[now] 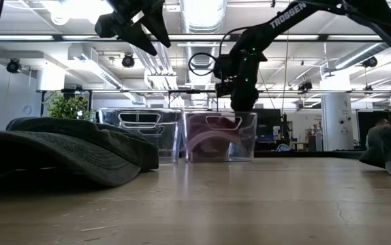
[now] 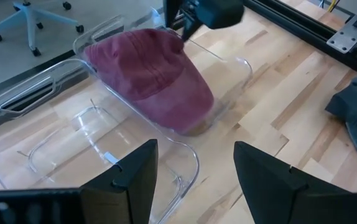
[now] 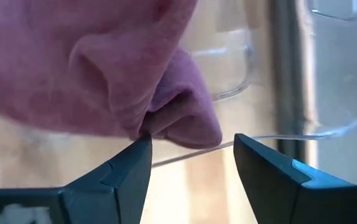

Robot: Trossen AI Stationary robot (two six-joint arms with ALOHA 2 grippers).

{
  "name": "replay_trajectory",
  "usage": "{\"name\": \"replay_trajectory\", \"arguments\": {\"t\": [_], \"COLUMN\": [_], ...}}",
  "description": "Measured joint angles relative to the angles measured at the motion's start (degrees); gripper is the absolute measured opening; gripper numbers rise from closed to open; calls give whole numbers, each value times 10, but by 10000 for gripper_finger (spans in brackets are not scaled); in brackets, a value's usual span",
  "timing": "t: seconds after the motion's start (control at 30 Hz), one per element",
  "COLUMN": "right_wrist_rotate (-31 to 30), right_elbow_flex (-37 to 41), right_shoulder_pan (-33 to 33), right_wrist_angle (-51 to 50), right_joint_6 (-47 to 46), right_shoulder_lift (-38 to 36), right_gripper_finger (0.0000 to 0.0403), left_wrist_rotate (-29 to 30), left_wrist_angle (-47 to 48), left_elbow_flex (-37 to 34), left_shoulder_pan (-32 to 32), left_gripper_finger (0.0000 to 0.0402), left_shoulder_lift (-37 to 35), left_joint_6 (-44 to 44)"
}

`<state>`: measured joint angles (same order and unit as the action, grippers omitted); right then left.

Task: Pick & Place hat
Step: Put the right red cap into the right transparent bin

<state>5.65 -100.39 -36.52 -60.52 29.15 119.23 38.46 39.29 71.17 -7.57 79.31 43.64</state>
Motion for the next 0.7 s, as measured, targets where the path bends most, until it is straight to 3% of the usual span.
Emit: {"name": "replay_trajectory", "arguments": {"t": [0.33, 0.7], "right_wrist_rotate": [-54, -41], "right_elbow_flex": [-6, -16], "right_shoulder_pan": [14, 20], "right_wrist_angle": [-6, 67], "right_joint_6": [-56, -82], "right_shoulder_lift": [-27, -88], "right_gripper_finger": [219, 219], "left_wrist_rotate": [0, 0], "left_wrist_angle": [-2, -4], "left_elbow_flex": [0, 0], "left_shoulder_pan": [0, 0], "left_gripper_finger": [206, 206], "left_shoulder_lift": [0, 0], "left_joint_6": [0, -4]}}
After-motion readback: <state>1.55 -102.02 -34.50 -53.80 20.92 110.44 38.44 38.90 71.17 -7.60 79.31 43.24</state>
